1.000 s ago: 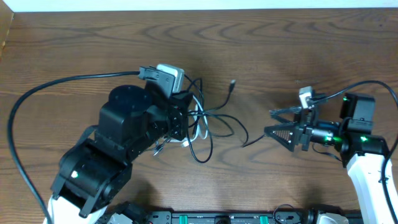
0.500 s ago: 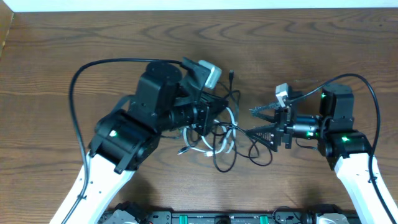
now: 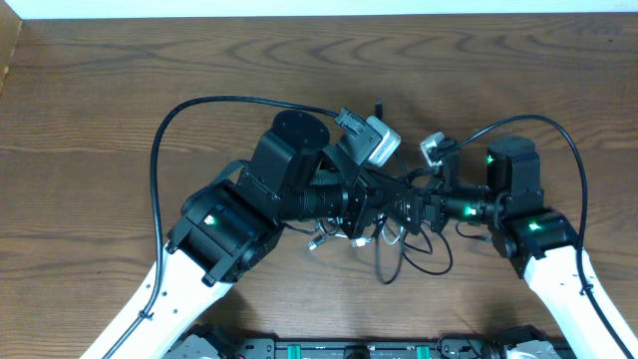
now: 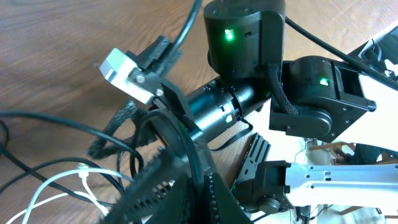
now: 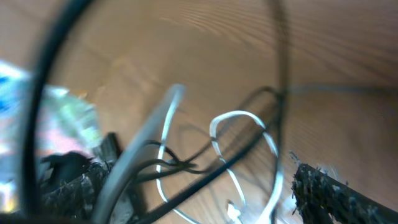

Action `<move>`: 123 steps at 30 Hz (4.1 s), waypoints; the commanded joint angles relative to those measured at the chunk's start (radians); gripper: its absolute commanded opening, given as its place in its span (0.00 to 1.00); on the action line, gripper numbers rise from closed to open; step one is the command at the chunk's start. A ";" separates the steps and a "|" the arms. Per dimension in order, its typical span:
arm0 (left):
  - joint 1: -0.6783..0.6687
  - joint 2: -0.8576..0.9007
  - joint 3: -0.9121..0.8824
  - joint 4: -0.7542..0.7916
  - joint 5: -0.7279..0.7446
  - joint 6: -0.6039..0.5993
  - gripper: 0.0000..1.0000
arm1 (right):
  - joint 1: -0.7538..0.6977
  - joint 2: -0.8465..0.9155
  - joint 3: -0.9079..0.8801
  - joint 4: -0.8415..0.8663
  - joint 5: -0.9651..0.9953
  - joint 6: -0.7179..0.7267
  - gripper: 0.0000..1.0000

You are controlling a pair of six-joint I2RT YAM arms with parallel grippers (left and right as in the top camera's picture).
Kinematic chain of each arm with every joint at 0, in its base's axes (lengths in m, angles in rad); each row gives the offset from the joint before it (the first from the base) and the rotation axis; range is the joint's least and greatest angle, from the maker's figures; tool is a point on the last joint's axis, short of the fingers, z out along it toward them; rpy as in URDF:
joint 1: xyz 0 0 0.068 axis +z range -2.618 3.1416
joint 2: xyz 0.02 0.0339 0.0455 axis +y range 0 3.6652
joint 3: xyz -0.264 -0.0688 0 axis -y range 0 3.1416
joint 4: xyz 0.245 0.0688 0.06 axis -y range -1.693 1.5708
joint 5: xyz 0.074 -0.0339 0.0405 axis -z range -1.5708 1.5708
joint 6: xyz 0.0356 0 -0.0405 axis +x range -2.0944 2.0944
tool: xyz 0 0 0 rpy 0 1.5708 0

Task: Untangle cables

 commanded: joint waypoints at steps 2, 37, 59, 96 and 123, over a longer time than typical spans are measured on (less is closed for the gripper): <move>-0.001 -0.039 0.011 0.018 0.023 0.027 0.07 | 0.002 0.002 -0.001 -0.105 0.369 0.082 0.93; -0.001 -0.420 0.011 -0.212 -0.870 0.058 0.08 | -0.071 0.002 -0.001 -0.301 0.695 0.128 0.99; -0.001 -0.288 0.011 -0.399 -0.840 -0.037 0.46 | -0.070 0.002 -0.001 -0.303 0.676 0.128 0.99; -0.001 -0.021 0.011 -0.343 -0.811 -0.129 0.68 | -0.070 0.002 -0.001 -0.310 0.676 0.127 0.99; -0.001 0.369 -0.008 -0.386 -0.586 0.005 0.81 | -0.071 -0.168 0.003 -0.388 0.431 0.084 0.99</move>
